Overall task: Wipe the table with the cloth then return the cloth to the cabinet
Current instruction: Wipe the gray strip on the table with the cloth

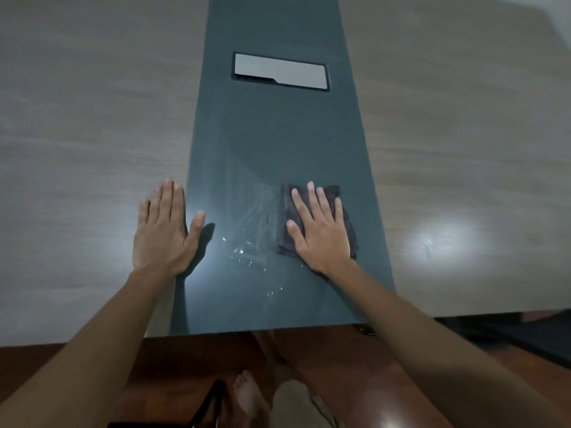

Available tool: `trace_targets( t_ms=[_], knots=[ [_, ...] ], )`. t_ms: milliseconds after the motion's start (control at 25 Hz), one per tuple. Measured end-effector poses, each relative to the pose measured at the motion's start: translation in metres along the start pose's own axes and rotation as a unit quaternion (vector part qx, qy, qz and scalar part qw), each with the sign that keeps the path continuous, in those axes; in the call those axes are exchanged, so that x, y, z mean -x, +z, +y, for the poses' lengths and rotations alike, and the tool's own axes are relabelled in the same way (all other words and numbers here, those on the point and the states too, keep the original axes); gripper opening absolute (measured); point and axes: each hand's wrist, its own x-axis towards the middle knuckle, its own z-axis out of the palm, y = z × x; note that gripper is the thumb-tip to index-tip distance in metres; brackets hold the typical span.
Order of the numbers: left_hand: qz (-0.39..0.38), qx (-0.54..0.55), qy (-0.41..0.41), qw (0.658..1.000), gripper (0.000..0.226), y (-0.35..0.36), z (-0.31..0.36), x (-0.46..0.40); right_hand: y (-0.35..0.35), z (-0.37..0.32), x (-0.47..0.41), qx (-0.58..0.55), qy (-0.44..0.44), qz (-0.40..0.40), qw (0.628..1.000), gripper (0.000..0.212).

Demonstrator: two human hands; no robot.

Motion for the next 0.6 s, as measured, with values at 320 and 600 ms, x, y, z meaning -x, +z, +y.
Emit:
trace_targets(
  t_ms=[320, 600],
  knots=[
    [0.011, -0.002, -0.018, 1.000, 0.085, 0.007, 0.003, 0.038, 0.017, -0.085, 0.092, 0.005, -0.005, 0.000, 1.000, 0.068],
    [0.009, -0.008, -0.021, 1.000, 0.084, 0.009, 0.003, 0.037, 0.019, -0.048, 0.107, -0.024, -0.041, 0.052, 0.998, 0.062]
  ],
)
